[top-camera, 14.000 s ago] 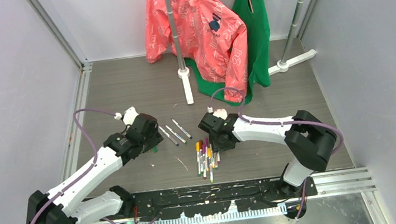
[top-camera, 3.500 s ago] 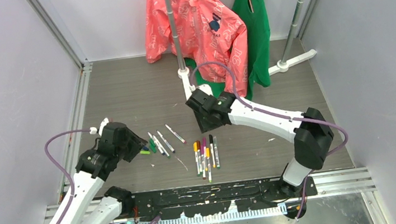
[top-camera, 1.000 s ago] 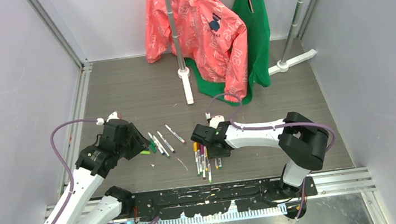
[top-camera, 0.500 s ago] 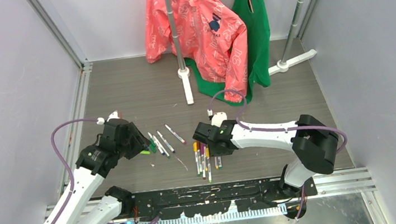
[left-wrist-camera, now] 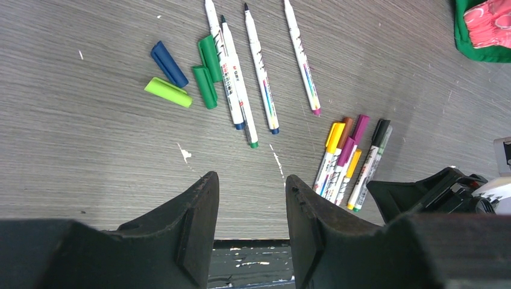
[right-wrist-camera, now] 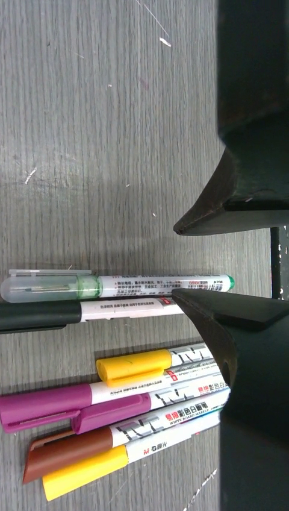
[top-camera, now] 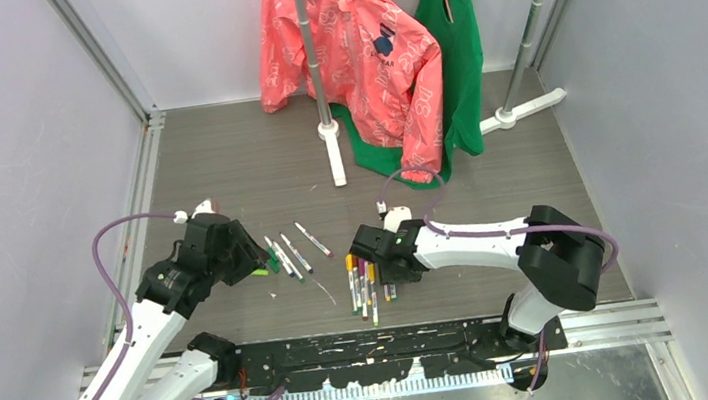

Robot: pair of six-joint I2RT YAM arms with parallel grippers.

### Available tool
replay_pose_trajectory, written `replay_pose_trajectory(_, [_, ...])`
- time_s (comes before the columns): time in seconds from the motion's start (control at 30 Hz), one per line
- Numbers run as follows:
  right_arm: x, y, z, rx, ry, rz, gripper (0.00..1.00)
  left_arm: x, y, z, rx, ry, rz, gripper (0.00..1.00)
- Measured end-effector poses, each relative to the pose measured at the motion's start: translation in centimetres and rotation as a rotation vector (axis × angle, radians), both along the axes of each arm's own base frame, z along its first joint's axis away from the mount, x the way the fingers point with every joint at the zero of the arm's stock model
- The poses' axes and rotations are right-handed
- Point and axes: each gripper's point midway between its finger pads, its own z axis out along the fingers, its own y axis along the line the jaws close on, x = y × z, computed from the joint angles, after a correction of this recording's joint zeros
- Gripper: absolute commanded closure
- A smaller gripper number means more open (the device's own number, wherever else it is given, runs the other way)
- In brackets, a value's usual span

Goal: Open the pen caps

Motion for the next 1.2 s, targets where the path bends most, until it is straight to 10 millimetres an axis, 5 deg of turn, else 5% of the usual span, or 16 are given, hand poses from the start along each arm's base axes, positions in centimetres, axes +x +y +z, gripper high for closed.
replay_pose_trajectory(0.43, [-0.3, 0.4, -1.5, 0.02, 0.022, -0.02, 0.6, -0.1, 0.1, -0.5, 0.011, 0.003, -0.013, 0.55])
replay_pose_trajectory(0.67, [-0.5, 1.4, -1.6, 0.054, 0.017, -0.032, 0.9, 0.0, 0.0, -0.4, 0.008, -0.004, -0.014, 0.54])
replay_pose_trajectory(0.8, [-0.7, 1.8, -1.6, 0.064, 0.01, -0.031, 0.98, 0.1, -0.2, -0.4, 0.003, -0.007, -0.018, 0.54])
replay_pose_trajectory(1.0, [-0.7, 1.7, -1.5, 0.054, -0.005, -0.035, 0.99, 0.2, -0.7, -0.5, -0.014, -0.008, -0.035, 0.4])
replay_pose_trajectory(1.2, [-1.7, 0.3, -0.6, -0.008, 0.017, 0.02, 0.99, 0.5, -2.1, -0.7, -0.058, 0.018, -0.074, 0.38])
